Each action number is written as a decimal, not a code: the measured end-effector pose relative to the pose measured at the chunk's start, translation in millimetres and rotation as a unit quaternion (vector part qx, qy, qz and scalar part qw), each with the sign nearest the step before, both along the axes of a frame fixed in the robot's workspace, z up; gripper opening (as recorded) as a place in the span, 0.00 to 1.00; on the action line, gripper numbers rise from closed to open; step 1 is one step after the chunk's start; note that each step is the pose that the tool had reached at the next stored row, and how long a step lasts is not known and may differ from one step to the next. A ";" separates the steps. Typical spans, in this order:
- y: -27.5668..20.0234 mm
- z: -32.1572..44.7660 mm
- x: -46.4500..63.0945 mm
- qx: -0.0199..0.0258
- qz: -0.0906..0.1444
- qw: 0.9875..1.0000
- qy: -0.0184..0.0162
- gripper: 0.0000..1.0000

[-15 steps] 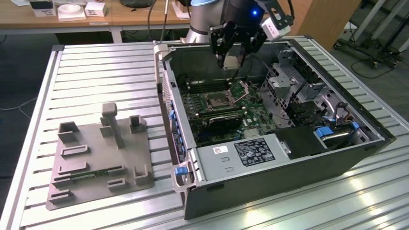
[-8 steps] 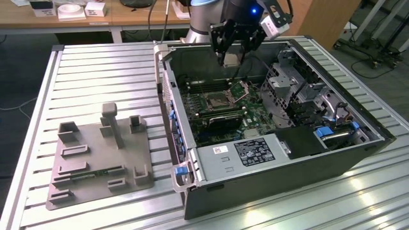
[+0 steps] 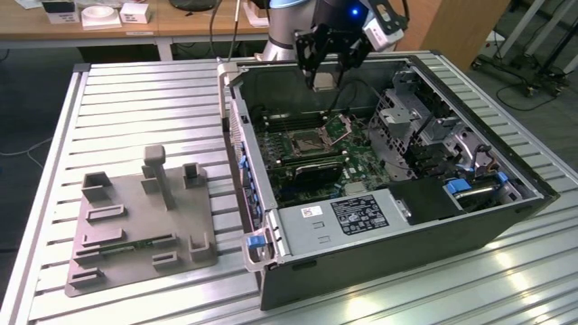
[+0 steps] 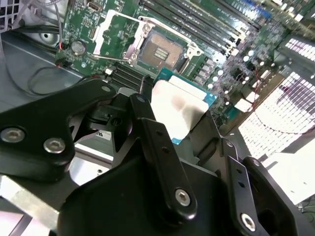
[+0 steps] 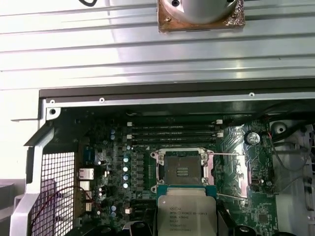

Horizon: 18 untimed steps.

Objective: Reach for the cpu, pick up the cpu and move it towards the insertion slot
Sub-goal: 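Pick up the cpu and move it towards the insertion slot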

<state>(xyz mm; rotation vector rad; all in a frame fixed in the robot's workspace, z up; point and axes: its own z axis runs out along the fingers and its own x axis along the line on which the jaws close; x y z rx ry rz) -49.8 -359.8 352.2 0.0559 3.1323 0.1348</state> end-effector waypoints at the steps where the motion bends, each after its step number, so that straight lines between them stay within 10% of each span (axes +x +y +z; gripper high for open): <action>1: 1.2 -0.1 0.2 0.000 0.000 1.000 0.000 0.55; 18: 9.3 -1.8 6.9 0.000 -0.013 1.000 0.000 0.55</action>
